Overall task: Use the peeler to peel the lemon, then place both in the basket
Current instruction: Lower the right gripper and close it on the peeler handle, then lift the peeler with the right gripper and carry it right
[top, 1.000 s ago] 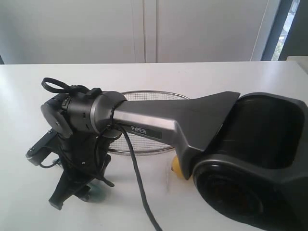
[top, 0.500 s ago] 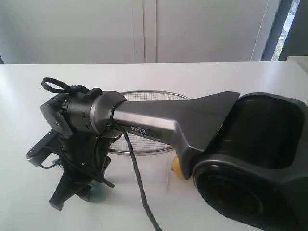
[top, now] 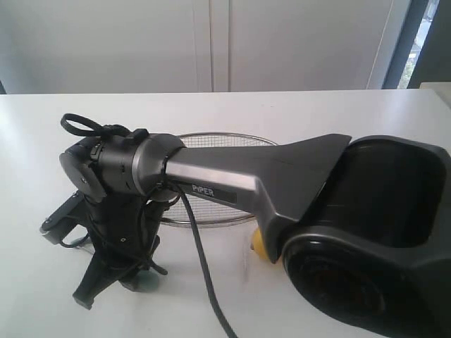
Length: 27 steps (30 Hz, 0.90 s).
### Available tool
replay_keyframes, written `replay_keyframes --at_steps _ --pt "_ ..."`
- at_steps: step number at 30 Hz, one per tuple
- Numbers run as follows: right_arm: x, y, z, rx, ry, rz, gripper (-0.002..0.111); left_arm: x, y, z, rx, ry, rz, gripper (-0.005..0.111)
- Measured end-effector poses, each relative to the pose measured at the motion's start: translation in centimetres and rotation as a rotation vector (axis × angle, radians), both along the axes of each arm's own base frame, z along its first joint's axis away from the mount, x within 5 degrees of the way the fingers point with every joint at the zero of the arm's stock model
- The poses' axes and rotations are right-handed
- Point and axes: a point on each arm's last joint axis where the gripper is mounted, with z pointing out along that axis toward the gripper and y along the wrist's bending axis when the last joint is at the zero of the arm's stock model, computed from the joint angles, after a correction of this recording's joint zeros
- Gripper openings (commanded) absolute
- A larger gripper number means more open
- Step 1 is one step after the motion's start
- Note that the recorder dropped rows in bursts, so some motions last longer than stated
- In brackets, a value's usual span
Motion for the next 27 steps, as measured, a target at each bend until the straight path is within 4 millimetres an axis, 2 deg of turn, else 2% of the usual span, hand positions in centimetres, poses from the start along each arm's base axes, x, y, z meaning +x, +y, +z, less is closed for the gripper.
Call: replay_keyframes --at_steps 7,16,19,23,27 --pt "0.0 -0.1 0.6 0.006 -0.011 -0.001 0.019 0.0 0.0 0.0 0.000 0.000 0.000 0.000" --pt "-0.1 -0.3 3.3 0.054 -0.042 -0.004 0.019 0.0 0.0 0.0 0.000 0.000 0.000 0.000" --pt "-0.2 -0.4 4.6 0.069 -0.052 -0.004 0.013 0.0 0.0 0.0 0.000 0.000 0.000 0.000" --pt "-0.4 -0.7 6.1 0.087 -0.063 -0.004 0.000 0.0 0.0 0.0 0.000 0.000 0.000 0.000" --pt "-0.5 -0.9 7.1 0.104 -0.074 -0.004 0.000 0.0 0.0 0.0 0.000 0.000 0.000 0.000"
